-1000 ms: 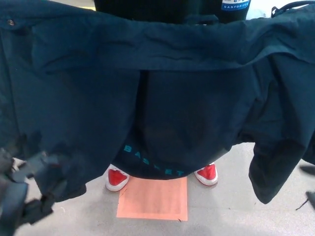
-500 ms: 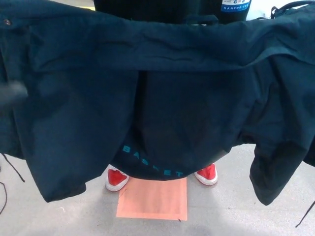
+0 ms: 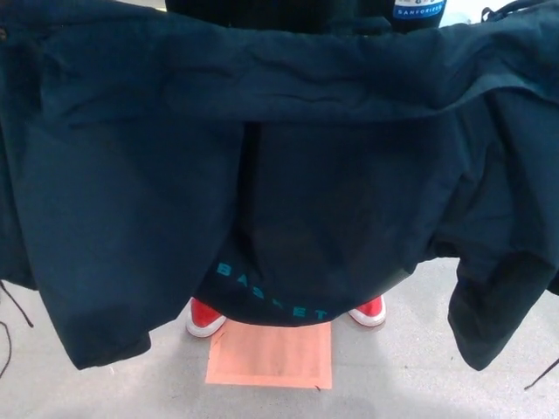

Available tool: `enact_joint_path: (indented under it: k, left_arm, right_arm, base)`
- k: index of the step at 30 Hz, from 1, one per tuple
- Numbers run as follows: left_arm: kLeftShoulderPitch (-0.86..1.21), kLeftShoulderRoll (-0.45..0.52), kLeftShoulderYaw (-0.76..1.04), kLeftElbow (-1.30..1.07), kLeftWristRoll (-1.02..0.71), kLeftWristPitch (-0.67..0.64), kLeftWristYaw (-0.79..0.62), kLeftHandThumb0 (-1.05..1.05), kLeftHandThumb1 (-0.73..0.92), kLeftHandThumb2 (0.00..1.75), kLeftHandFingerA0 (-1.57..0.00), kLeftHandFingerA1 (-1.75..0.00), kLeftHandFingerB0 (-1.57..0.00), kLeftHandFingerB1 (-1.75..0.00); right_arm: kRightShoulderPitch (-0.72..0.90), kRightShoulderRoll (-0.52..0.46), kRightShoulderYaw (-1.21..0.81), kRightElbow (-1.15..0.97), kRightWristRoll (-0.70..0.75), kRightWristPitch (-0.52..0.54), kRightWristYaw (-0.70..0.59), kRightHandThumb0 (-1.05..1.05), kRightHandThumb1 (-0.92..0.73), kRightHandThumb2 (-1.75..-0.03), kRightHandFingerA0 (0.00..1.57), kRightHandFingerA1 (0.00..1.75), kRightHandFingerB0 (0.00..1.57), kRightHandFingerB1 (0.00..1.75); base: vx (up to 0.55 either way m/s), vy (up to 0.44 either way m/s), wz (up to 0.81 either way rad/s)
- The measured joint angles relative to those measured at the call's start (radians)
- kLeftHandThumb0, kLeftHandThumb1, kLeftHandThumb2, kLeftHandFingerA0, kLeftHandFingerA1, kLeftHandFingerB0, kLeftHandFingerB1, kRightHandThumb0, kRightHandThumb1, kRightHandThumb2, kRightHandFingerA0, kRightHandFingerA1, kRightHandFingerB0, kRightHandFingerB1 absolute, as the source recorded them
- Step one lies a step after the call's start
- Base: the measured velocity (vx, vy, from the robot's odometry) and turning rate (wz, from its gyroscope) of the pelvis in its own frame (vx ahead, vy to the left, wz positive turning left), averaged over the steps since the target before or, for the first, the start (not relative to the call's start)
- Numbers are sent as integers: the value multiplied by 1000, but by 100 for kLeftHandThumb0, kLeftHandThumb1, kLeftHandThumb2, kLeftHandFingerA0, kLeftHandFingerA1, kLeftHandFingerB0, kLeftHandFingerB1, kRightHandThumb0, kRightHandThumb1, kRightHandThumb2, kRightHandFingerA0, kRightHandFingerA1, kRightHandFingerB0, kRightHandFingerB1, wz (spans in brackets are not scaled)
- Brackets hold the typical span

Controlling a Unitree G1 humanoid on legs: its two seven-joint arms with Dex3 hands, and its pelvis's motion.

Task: A person hands a coat to the robot and the robot grabs it with both hands and holds it while the person wears the coat.

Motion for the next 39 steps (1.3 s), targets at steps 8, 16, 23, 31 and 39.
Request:
enact_joint_path:
  k: [8, 16, 23, 31, 39]
  left_arm:
    - [-100, 37, -95, 34, -2, 29, -111, -94, 71, 62, -11, -29, -11, -25]
    - [-161, 59, -190, 45, -2, 69, -223, -87, 56, 99, 0, -38, -11, -26]
    - [-212, 65, -278, 53, -1, 111, -337, -88, 58, 100, -9, -43, -5, -36]
    - [-285, 65, -373, 79, 0, 162, -461, -96, 62, 101, -5, -38, -4, -28]
    - [-371, 58, -467, 130, 8, 210, -577, -93, 59, 93, -9, -39, -8, -21]
  right_arm:
    - [-199, -15, 173, 69, 9, 63, 128, -85, -58, -99, 6, 30, 0, 10]
    - [-353, -15, 335, 113, -1, 120, 260, -89, -51, -80, 9, 38, 4, 15]
    - [-464, -13, 474, 152, -15, 182, 384, -80, -52, -89, 16, 45, 0, 13]
    - [-577, 9, 632, 207, -41, 251, 529, -84, -50, -90, 19, 47, 0, 11]
    - [-679, 59, 793, 280, -75, 315, 670, -86, -49, -90, 28, 50, 0, 6]
  base:
    - [0, 0, 0]
    - [0, 0, 0]
    - [0, 0, 0]
    - [0, 0, 0]
    - [0, 0, 0]
